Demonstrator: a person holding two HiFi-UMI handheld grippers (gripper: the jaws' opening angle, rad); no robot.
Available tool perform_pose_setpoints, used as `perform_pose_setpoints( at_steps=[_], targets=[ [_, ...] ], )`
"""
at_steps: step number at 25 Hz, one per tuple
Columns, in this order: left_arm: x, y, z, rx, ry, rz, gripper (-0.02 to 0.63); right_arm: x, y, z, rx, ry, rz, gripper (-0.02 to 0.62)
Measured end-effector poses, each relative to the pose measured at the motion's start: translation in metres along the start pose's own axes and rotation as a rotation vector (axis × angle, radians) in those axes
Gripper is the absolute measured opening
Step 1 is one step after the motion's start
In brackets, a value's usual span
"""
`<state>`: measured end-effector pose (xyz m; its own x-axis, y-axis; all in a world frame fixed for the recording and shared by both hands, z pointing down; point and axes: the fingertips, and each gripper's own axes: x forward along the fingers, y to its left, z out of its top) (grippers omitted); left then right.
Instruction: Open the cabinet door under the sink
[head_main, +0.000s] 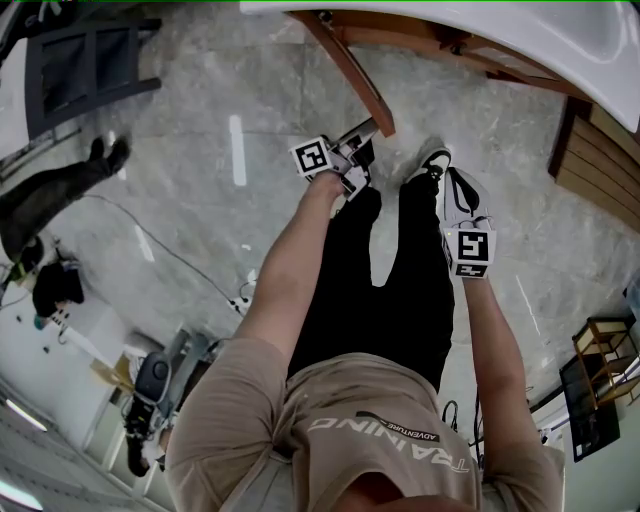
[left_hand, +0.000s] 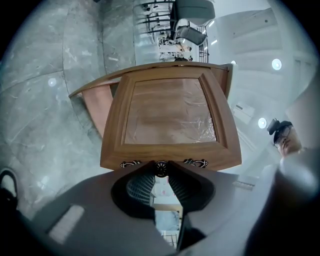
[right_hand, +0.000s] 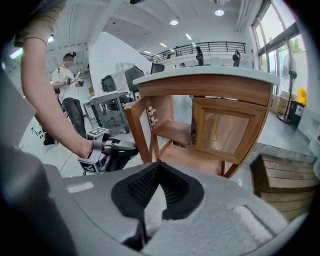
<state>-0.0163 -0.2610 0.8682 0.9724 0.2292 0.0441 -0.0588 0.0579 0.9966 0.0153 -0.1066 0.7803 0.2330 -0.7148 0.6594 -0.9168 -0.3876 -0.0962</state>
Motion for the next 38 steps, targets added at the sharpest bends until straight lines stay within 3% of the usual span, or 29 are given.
perform_pose_setpoints(
  at_steps=[19,27,32,33,36,38],
  targets=[
    [-0.087,0.003,0.040,0.038,0.088,0.046,0.095,0.008,0.061,0.008,0.006,0.013,-0.006,0.002],
    [-0.117,0.000,0.069,0.057,0.055,0.090,0.100,0.004,0.069,0.020,0.008,0.009,-0.020,0.002],
    [-0.116,-0.007,0.075,0.080,0.072,0.059,0.101,-0.001,0.070,0.025,0.006,0.018,-0.044,0.002],
    [-0.118,-0.003,0.076,0.093,0.068,0.083,0.103,-0.003,0.071,0.026,0.006,0.020,-0.050,0.002],
    [-0.138,0.022,0.083,0.213,0.042,0.294,0.106,-0.013,0.074,0.031,0.006,0.035,-0.073,0.002],
    [-0.145,0.026,0.083,0.285,0.030,0.389,0.103,-0.025,0.074,0.042,0.010,0.028,-0.097,0.002]
  ],
)
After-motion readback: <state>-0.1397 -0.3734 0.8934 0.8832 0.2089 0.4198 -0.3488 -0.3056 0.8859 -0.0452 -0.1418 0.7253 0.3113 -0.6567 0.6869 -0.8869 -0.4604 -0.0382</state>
